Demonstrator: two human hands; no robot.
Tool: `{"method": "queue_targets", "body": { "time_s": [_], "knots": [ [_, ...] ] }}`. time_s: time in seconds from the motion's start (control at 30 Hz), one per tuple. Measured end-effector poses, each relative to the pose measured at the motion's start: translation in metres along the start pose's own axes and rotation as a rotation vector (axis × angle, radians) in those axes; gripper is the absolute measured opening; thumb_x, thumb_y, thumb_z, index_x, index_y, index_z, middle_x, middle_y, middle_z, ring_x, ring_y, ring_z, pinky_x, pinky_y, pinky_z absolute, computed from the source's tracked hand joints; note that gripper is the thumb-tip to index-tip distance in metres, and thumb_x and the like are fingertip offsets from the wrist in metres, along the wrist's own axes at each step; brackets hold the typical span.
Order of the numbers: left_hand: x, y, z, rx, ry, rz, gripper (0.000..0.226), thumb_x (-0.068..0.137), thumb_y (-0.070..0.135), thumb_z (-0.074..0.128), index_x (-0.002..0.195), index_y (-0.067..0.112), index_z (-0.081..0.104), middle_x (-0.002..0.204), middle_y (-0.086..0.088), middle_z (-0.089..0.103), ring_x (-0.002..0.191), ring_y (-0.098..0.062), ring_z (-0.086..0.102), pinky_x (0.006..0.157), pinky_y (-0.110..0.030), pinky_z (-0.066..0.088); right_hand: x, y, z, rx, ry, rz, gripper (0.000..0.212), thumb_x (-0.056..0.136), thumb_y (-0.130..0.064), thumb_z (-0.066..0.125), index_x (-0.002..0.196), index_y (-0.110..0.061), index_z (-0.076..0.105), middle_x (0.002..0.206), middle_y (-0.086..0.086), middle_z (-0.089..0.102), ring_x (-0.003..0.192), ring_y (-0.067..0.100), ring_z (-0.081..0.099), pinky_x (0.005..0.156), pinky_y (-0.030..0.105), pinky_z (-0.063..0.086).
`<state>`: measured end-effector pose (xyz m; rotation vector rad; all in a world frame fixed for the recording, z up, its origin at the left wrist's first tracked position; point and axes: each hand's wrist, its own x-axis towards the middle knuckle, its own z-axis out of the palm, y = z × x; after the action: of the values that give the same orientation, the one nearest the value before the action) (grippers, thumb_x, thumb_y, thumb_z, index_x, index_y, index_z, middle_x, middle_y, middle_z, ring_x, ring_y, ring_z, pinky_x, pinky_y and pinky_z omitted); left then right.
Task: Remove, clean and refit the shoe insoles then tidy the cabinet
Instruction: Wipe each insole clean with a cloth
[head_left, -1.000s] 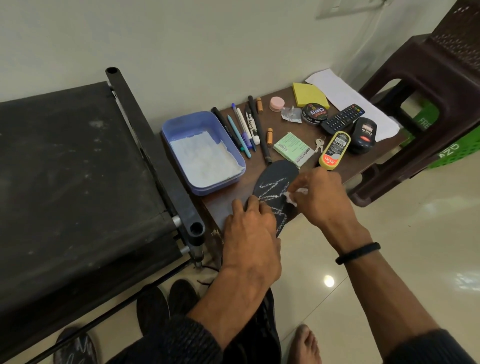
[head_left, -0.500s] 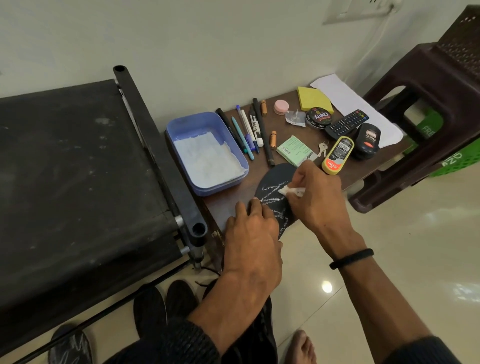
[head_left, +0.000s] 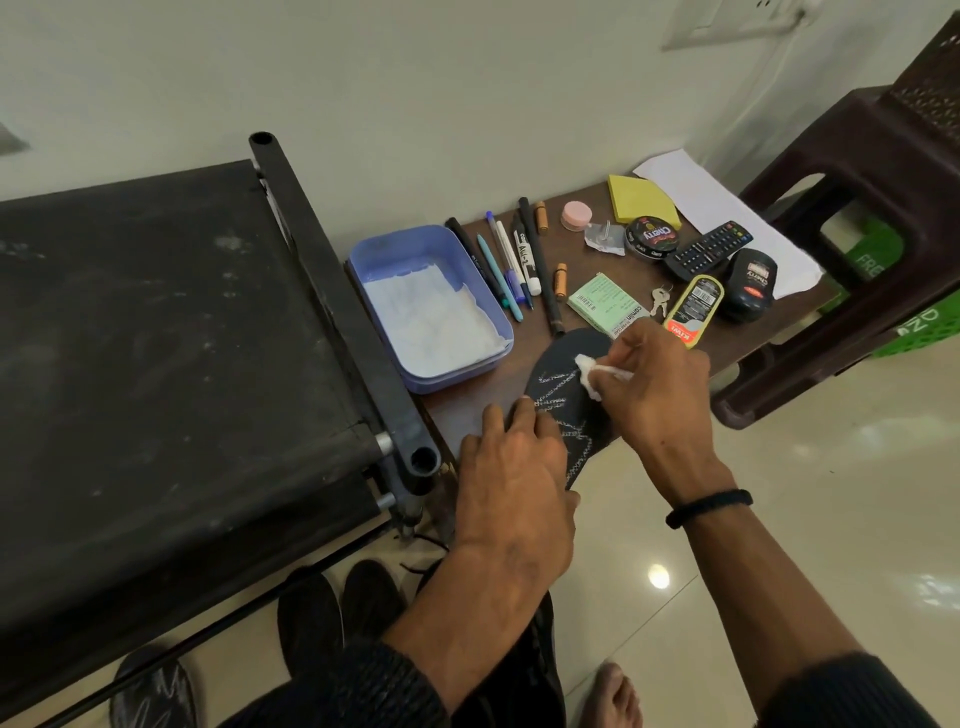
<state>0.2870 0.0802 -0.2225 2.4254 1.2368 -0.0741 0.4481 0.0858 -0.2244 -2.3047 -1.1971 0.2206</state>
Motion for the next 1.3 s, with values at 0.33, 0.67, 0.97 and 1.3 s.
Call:
{"method": "queue_targets", "body": {
  "time_s": [0.33, 0.67, 0.97, 1.3],
  "knots": [
    [0.002, -0.004, 0.0, 0.015, -0.047, 0.034, 0.087, 0.092, 0.047, 0.067, 0.158, 0.013, 0.022, 0.166, -0.01, 0.014, 0.144, -0.032, 0.022, 0.112, -0.047, 0.034, -0.005, -0.013, 0.016, -0.158, 0.042, -0.1, 0.028, 0.091, -0.01, 0.068, 0.113, -0.008, 0.051, 0.104, 0.02, 0.066, 0.085, 0.032, 0.057, 0.064, 0.042, 0.052],
    [0.005, 0.003, -0.004, -0.005, -0.05, -0.002, 0.075, 0.09, 0.042, 0.072, 0.151, 0.013, 0.038, 0.158, -0.007, 0.03, 0.135, -0.029, 0.031, 0.106, -0.043, 0.039, -0.014, -0.015, 0.015, -0.029, -0.103, -0.224, 0.019, 0.089, -0.006, 0.072, 0.091, -0.018, 0.058, 0.085, -0.001, 0.07, 0.081, 0.017, 0.066, 0.067, 0.036, 0.057],
    [0.0, -0.001, -0.002, -0.041, -0.031, -0.012, 0.083, 0.091, 0.047, 0.068, 0.156, 0.016, 0.026, 0.164, -0.008, 0.015, 0.144, -0.03, 0.02, 0.115, -0.044, 0.032, -0.002, -0.003, 0.013, -0.011, 0.006, -0.068, 0.021, 0.089, -0.007, 0.071, 0.099, -0.019, 0.057, 0.094, -0.001, 0.067, 0.086, 0.014, 0.056, 0.068, 0.029, 0.048],
    [-0.007, -0.003, -0.006, -0.084, 0.022, -0.012, 0.068, 0.093, 0.044, 0.068, 0.147, 0.016, 0.038, 0.144, -0.008, 0.045, 0.13, -0.026, 0.038, 0.108, -0.039, 0.04, -0.002, -0.004, 0.021, 0.003, 0.029, -0.014, 0.032, 0.088, -0.012, 0.074, 0.113, -0.016, 0.054, 0.112, 0.007, 0.07, 0.103, 0.024, 0.067, 0.075, 0.029, 0.051]
  ]
}}
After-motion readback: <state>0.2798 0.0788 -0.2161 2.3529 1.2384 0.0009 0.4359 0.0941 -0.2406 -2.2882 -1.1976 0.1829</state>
